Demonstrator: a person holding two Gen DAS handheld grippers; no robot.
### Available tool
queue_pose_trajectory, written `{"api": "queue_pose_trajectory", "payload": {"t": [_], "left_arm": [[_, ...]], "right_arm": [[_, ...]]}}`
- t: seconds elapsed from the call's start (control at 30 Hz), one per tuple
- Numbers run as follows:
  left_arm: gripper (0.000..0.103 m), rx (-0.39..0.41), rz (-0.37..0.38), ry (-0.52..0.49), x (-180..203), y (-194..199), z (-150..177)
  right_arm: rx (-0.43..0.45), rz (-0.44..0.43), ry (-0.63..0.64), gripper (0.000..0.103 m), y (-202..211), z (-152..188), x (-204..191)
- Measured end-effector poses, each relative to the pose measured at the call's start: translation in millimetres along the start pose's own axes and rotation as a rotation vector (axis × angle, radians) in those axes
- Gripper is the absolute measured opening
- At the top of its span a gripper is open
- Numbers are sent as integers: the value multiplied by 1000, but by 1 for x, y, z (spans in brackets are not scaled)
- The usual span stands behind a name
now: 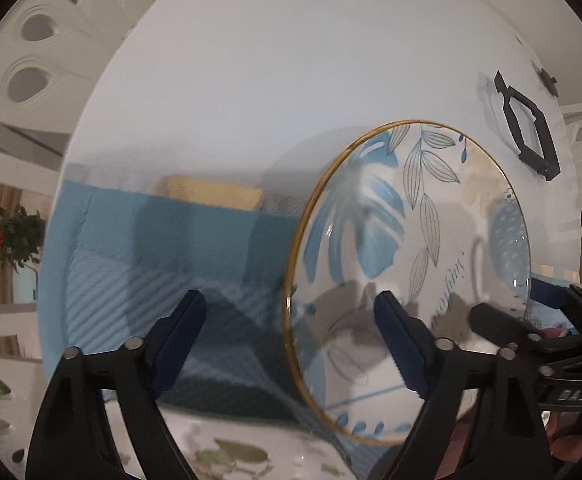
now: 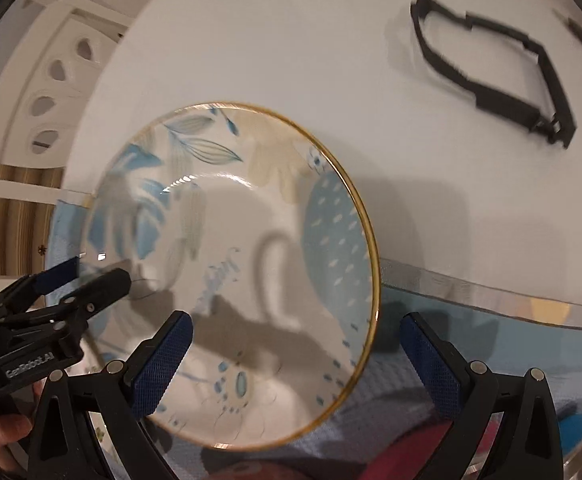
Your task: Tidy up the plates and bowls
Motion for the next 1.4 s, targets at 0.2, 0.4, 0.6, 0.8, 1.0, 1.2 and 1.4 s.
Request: {"api": "queue_pose_trajectory", "payload": {"t": [0.2, 0.4, 0.6, 0.8, 1.0, 1.2, 1.4], "left_arm": [[75, 31, -26, -51, 9, -1, -4], [39, 55, -8, -110, 27, 0, 2], [38, 60, 2, -139, 32, 1, 9], [38, 69, 35, -112, 22, 10, 7], [39, 83, 3, -121, 20, 24, 8], [43, 125, 3, -142, 15, 49, 0], [42, 164, -8, -164, 26, 73, -1]], "right_arm": [[-14, 45, -18, 103, -11, -6, -1], [12, 63, -3, 103, -12, -7, -6], [81, 37, -51, 69, 6, -9, -4], [73, -15, -109, 60, 10, -3, 9], [59, -54, -130, 60, 20, 1, 0], [86, -93, -154, 60, 36, 5, -3], [119, -134, -171, 60, 65, 9, -1]]}}
Point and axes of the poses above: each gripper's, at about its wrist camera, not at the fingertips, and y roughly against the way its jaws point, x to its right, z to its underside, the point moved 2 cm from there along -y, roughly the way its jaws point, and after that the axes turned 12 degrees about z, right-handed, at the moved point
